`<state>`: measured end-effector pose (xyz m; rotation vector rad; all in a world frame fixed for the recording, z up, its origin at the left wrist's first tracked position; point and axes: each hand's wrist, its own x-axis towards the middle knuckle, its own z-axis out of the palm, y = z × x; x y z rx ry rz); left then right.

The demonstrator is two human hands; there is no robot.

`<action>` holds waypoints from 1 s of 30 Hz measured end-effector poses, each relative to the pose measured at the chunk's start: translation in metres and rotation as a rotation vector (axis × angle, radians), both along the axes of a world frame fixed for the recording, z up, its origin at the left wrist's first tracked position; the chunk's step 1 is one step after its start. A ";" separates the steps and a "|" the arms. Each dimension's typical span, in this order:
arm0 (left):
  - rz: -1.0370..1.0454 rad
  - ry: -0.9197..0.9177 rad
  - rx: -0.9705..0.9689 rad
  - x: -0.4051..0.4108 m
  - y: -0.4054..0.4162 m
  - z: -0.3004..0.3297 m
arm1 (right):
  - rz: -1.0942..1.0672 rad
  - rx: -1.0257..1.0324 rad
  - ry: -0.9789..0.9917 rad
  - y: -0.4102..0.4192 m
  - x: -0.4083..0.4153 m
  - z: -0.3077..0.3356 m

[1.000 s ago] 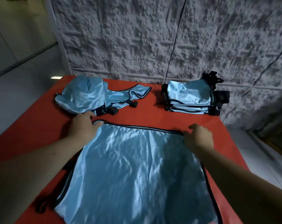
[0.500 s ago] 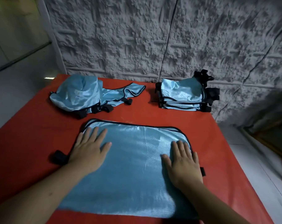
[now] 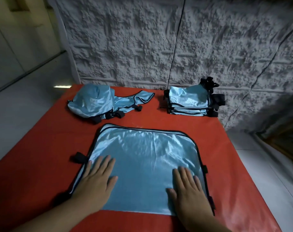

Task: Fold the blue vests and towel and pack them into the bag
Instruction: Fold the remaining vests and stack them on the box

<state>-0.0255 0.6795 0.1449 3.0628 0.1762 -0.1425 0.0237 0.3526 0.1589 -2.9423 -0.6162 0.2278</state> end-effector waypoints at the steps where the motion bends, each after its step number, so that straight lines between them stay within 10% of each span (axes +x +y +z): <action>1: 0.019 0.002 -0.029 -0.004 0.006 0.000 | -0.036 -0.003 -0.042 -0.008 -0.004 -0.002; 10: 0.104 -0.460 -0.342 -0.030 0.005 0.029 | -0.639 0.354 0.031 -0.078 0.027 0.074; 14: 0.457 -0.185 -0.117 -0.044 0.015 0.044 | -0.634 0.290 0.417 -0.084 0.001 0.072; 22: 0.642 -0.084 -0.362 -0.047 0.037 0.046 | -0.657 0.625 0.414 -0.065 -0.017 0.068; 30: 0.251 -0.326 -0.029 -0.054 -0.024 0.054 | -0.543 0.646 0.596 -0.066 -0.023 0.080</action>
